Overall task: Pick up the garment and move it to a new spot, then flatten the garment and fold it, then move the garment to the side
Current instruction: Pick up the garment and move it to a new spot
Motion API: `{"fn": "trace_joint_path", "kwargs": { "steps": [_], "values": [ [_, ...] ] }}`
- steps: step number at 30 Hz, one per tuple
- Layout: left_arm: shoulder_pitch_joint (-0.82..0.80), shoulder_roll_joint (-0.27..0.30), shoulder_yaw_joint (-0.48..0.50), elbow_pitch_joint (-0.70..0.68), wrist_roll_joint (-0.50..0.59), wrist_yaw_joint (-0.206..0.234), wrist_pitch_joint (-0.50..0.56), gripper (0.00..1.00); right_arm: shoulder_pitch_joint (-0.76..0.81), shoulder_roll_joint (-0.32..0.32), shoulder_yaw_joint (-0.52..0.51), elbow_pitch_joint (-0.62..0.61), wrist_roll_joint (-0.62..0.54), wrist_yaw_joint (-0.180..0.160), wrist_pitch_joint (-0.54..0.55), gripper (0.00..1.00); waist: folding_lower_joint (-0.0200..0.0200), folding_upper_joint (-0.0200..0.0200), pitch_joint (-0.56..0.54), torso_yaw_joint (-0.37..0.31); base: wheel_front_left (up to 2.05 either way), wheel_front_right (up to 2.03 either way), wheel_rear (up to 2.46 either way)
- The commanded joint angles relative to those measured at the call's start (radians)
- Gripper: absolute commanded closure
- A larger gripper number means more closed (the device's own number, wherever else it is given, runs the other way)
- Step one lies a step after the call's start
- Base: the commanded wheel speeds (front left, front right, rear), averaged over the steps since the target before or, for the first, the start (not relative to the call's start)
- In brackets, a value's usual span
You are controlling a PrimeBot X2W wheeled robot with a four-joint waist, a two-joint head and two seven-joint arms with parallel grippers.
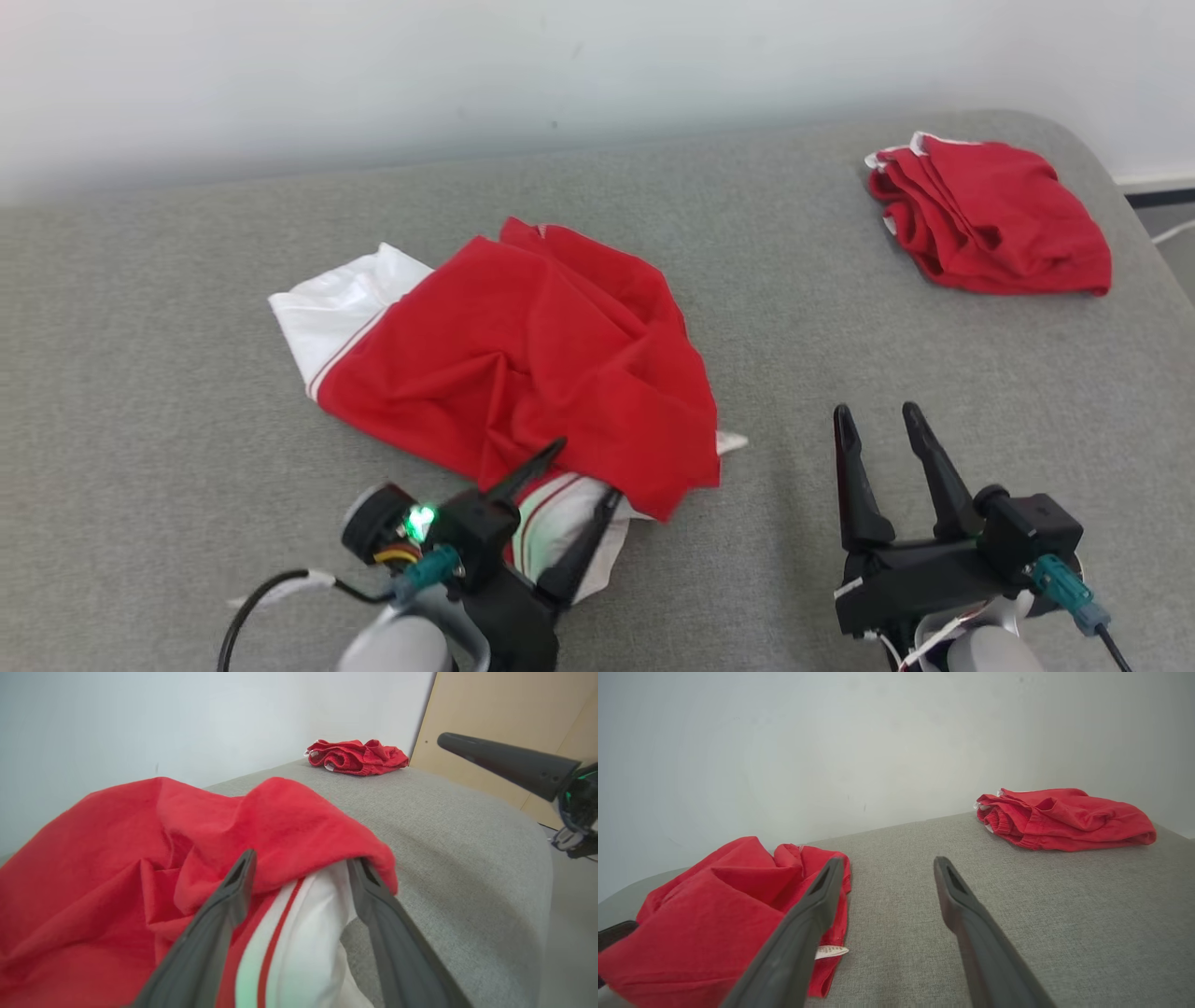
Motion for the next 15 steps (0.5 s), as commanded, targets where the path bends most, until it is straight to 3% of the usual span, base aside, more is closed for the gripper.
{"fn": "trace_joint_path", "kwargs": {
  "steps": [1,7,15],
  "values": [
    [0.031,-0.008,0.002,0.005,-0.012,0.011,-0.017,0.0,0.01,-0.006,0.003,0.003,-0.005,-0.001,-0.001,0.0,0.0,0.0,-0.017,0.016,0.0,0.0,0.0],
    [0.112,-0.021,0.025,-0.016,-0.044,0.053,-0.051,0.0,0.031,-0.007,-0.001,0.008,-0.001,-0.001,-0.001,0.0,0.0,0.0,-0.047,0.035,0.0,0.0,0.0],
    [0.214,0.014,0.064,-0.031,-0.082,0.094,-0.066,0.0,0.045,-0.012,-0.001,0.003,-0.001,-0.001,-0.001,0.0,0.0,0.0,-0.065,0.052,0.0,0.0,0.0]
  ]
}}
